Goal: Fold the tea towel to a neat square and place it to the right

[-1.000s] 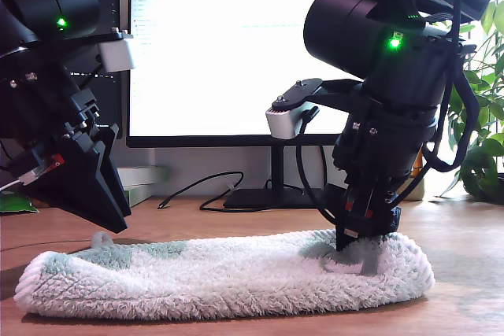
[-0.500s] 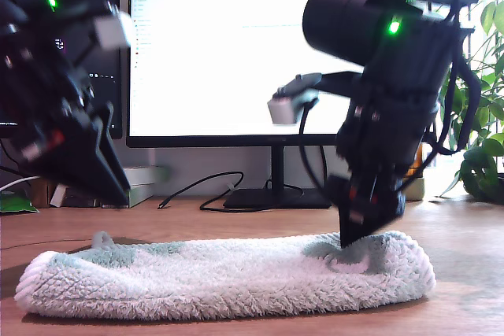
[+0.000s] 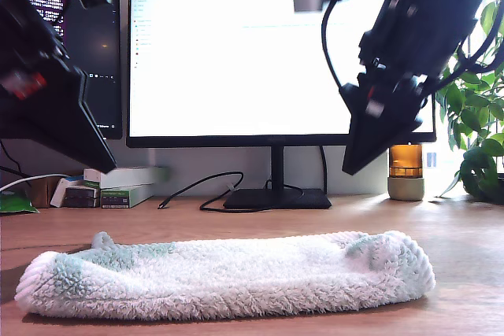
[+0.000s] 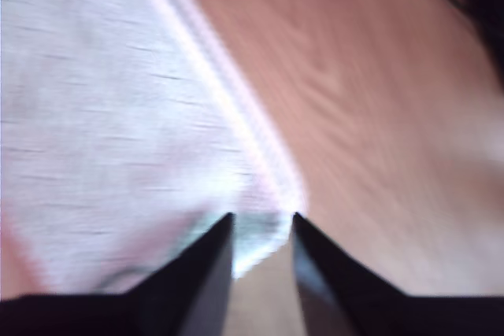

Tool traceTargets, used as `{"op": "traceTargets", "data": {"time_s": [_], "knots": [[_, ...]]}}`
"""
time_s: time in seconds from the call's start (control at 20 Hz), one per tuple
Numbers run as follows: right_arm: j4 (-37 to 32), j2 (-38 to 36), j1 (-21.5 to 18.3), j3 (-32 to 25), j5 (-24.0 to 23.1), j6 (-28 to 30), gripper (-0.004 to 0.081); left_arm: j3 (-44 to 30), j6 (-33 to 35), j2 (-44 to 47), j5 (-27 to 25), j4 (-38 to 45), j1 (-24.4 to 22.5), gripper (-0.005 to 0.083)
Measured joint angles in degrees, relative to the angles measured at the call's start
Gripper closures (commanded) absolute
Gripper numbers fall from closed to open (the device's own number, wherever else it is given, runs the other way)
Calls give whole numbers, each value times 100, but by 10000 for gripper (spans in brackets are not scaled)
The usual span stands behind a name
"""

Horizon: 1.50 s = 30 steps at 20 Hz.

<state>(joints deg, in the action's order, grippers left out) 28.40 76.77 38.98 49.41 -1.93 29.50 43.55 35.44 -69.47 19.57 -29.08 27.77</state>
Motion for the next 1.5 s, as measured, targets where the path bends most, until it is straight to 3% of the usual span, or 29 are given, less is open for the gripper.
{"op": "traceTargets", "data": {"time_s": [0.2,0.45,0.7,0.9,1.2,1.5], "knots": [[332,2,-2,0,824,-422,782,0,-575,0,420,44,-2,793],[297,2,-212,0,1349,-570,782,-26,-1040,24,590,358,-2,793],[352,-2,-411,0,1360,-852,782,-236,-1534,839,581,785,17,793],[-299,-289,-402,-127,1222,-1316,782,-601,-1875,1359,365,1294,31,793],[-1497,-1294,-402,-1609,748,-1617,782,-1792,-2457,1867,-225,2262,212,793],[-2076,-968,-439,-1749,988,-1453,782,-2310,-2962,1805,-278,2702,328,793]]}}
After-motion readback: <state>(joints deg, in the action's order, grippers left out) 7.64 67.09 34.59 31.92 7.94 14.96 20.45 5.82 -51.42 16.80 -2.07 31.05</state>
